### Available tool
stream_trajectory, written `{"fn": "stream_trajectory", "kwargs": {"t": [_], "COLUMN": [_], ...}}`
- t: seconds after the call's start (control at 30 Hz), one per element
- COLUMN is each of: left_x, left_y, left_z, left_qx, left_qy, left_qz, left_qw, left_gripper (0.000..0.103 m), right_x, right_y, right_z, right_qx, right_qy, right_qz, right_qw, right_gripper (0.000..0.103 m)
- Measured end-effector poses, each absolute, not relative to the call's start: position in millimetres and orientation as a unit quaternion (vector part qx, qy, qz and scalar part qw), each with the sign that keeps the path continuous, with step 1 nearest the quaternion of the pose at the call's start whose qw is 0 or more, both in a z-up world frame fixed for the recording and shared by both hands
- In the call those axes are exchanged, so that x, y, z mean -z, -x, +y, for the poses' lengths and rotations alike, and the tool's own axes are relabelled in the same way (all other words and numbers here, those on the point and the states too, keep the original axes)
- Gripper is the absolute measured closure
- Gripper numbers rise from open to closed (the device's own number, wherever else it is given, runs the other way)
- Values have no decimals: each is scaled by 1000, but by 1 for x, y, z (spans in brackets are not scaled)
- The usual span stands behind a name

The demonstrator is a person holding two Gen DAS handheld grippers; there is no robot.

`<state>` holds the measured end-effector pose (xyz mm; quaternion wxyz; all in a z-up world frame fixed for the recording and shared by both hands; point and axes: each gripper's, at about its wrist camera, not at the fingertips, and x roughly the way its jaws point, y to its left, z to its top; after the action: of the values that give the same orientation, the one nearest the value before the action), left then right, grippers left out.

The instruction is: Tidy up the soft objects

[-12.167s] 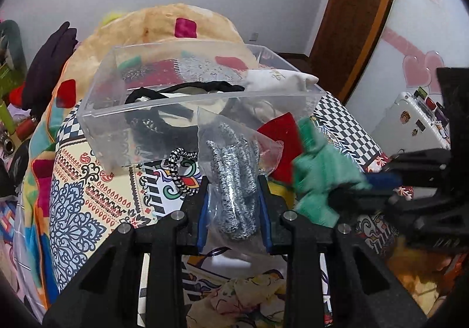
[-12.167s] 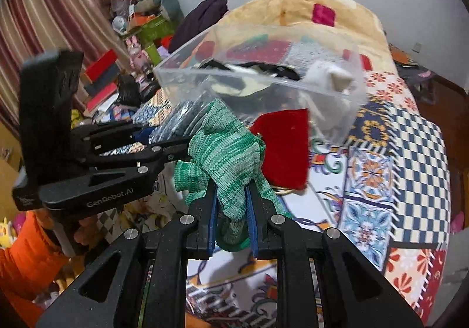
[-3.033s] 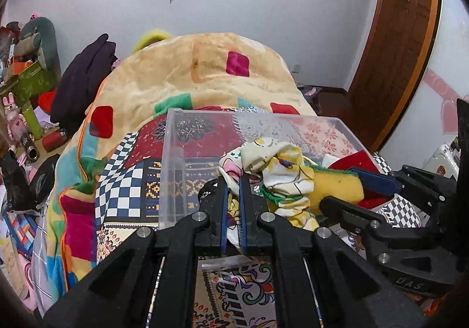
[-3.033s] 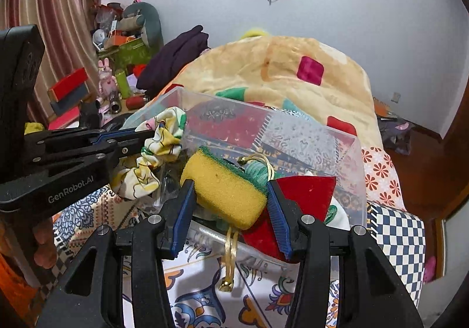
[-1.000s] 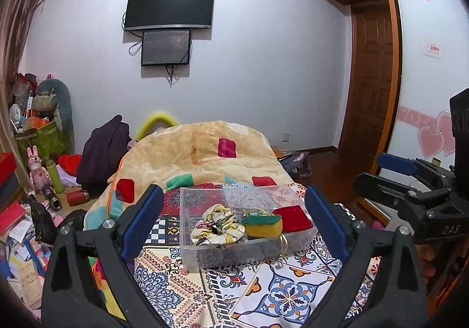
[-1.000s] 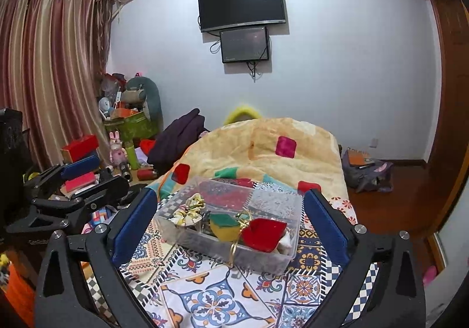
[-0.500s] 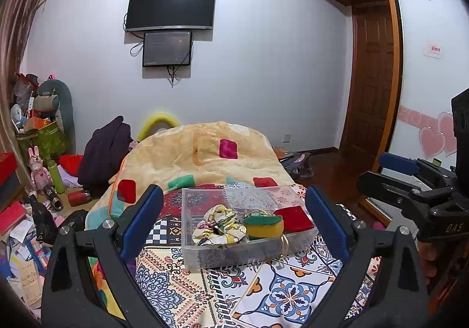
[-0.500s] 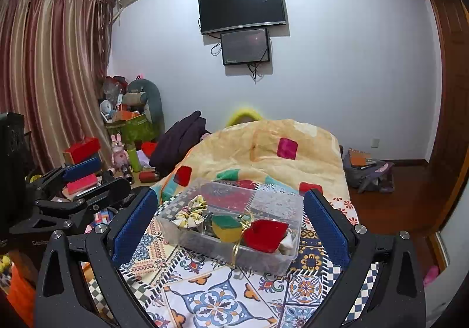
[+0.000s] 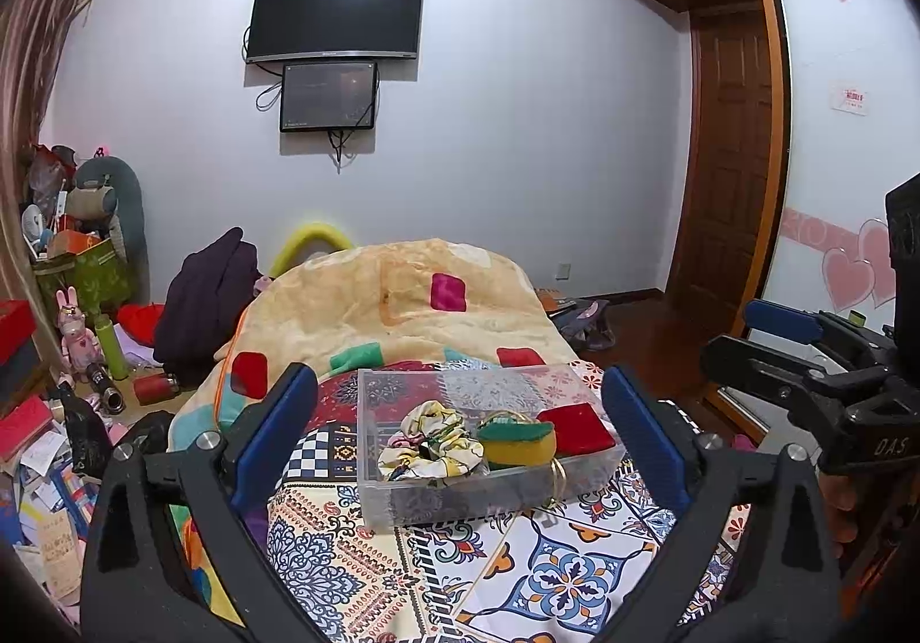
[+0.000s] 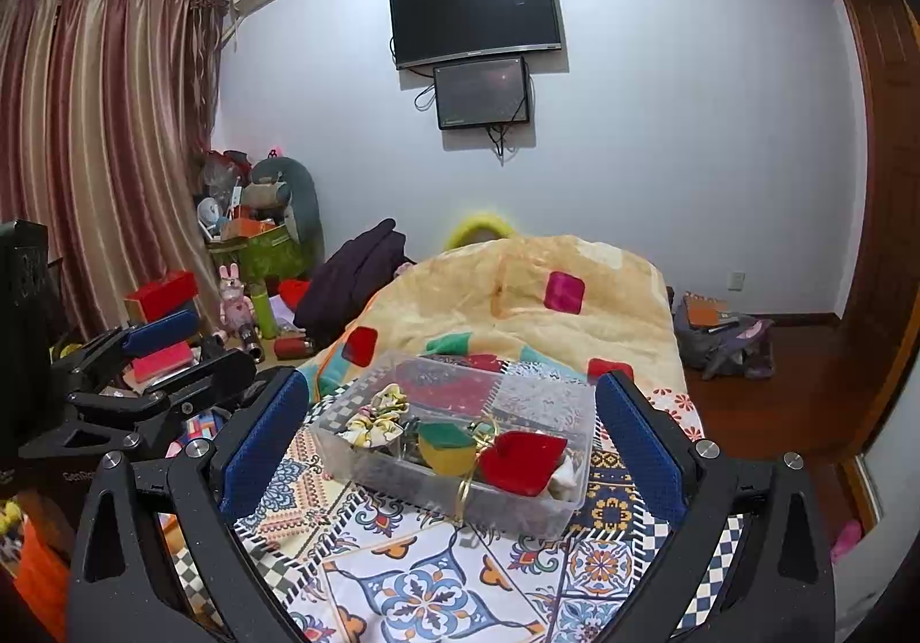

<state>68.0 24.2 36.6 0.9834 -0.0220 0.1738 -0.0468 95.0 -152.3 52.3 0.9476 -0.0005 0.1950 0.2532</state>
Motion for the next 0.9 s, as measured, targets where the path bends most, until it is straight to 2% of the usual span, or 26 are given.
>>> {"fn": "stream_trajectory", "kwargs": {"t": [0.9], "left_x": [-42], "left_y": [-61], "left_z": [19], "left_qx": [53], "left_qy": [25], "left_qz": [169], "left_qw": [984], "left_gripper": [0], "right_x": [-57], "right_y": [-95], "right_z": [-151], "right_qx": [-252], "right_qy": [-1], "right_qz": [193], "right_qw": [948], "right_gripper": [1]}}
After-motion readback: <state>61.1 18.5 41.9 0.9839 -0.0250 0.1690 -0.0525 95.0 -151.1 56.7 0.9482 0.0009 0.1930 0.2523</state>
